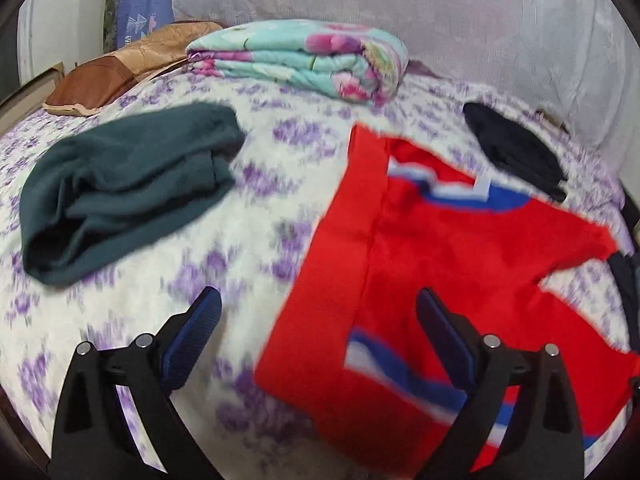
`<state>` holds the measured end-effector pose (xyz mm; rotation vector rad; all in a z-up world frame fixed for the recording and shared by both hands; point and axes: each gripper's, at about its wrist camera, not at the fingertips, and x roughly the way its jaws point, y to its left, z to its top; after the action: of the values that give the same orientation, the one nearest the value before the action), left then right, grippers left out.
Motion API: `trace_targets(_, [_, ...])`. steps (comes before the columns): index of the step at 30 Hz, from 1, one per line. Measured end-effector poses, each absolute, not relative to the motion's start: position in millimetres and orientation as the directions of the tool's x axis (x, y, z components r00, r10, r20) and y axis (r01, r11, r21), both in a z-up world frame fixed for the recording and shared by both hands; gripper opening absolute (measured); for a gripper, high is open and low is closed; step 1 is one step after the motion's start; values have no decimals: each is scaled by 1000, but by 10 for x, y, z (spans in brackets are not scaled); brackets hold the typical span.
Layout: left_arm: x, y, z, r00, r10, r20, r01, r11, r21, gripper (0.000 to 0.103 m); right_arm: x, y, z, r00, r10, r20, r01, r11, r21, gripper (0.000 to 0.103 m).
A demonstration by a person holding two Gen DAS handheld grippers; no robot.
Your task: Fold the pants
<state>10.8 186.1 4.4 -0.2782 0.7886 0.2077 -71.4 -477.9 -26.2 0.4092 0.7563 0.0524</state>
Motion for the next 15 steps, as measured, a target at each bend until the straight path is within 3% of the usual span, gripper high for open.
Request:
trace_targets(1, [175, 1892, 103, 692, 67, -719, -282, 942, -184, 98, -729, -4830, -176, 763, 186, -619, 109, 907, 407, 44])
trace_targets(2, [289, 1936, 172, 697, 51, -715, -279, 938, -205, 98, -725, -4833, -136, 777, 181, -603, 107, 906, 410, 52])
trace_targets(6, [768, 2090, 272, 706, 10, -709, -295, 913, -281, 98, -464, -4503, 92, 808, 255, -531, 4, 899, 438, 55])
trace_targets(10, [1198, 2143, 222, 680, -57, -731, -320, 874, -365, 98, 61, -3920, 244, 782, 333, -526, -105, 903, 416, 57])
trace_targets(13, [1248, 2005, 298, 726, -112, -679, -291, 844, -450, 98, 583, -3324, 386, 768, 358, -531, -175, 915, 364, 62])
trace_targets(15, [1214, 1786, 440, 769, -95, -632, -245, 870, -429, 98, 897, -2975, 447, 746, 381, -545, -221, 915, 337, 63])
